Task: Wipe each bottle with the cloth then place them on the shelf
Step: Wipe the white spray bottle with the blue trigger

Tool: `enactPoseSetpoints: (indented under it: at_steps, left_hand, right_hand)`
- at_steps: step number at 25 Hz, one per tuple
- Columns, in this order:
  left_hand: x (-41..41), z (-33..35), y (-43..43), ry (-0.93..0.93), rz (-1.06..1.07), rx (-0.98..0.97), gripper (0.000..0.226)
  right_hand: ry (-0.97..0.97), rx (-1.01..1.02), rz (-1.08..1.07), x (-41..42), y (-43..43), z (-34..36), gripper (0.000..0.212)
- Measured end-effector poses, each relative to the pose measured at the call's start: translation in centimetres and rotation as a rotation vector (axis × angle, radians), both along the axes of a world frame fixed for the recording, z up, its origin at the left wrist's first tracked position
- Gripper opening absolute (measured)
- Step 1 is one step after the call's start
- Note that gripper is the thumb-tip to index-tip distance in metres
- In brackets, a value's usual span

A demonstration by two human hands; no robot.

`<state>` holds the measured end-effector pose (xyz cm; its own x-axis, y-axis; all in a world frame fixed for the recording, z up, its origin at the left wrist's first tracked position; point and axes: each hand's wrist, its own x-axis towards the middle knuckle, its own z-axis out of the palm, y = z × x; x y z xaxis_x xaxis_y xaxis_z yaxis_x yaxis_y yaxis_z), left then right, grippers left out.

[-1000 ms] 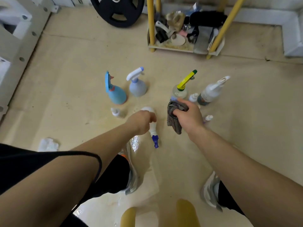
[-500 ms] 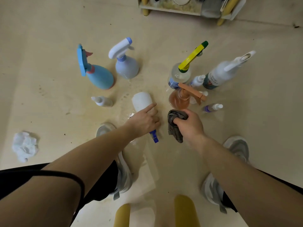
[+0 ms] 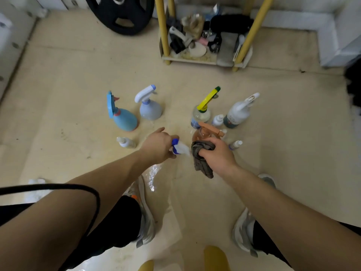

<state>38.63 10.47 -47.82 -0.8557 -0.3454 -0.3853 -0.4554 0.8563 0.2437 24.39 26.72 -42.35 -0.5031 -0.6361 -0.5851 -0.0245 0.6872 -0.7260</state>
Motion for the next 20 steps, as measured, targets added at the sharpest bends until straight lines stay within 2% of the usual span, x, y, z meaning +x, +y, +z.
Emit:
enactPoseSetpoints:
  at_steps: [3, 6, 8, 10, 13, 18, 20]
  left_hand:
    - [0.2, 5.7, -0.8, 0.18, 0.359, 0.3, 0.038]
    - [0.1, 12.9, -1.4, 0.378, 0.572, 0.49, 0.042]
    - [-0.1, 17.9, -1.5, 0.55, 0.687, 0.593, 0.033]
    - [-0.7, 22.2, -1.5, 0.72, 0.742, 0.739, 0.025]
    - [-1.7, 27.1, -1.2, 0.852, 0.754, 0.839, 0.019]
    - [-3.4, 30.1, -0.9, 0.927, 0.801, 0.918, 0.031]
    - [-4.0, 30.4, -0.4, 0.923, 0.787, 0.936, 0.029]
  right_hand:
    - [0.028, -0.094, 0.008, -0.4, 0.1, 4.8, 0.023]
    - [0.091, -0.163, -0.039, -1.2, 0.4, 10.5, 0.018]
    - [0.119, -0.221, -0.057, -1.9, 0.8, 14.0, 0.015]
    - [0.127, -0.278, -0.057, -2.6, 1.0, 16.8, 0.014]
    - [0.12, -0.368, -0.056, -3.1, 1.1, 19.8, 0.017]
    - [0.198, -0.574, -0.118, -2.9, 0.4, 22.6, 0.024]
    - [0.247, -0.609, -0.099, -2.8, 0.3, 23.0, 0.028]
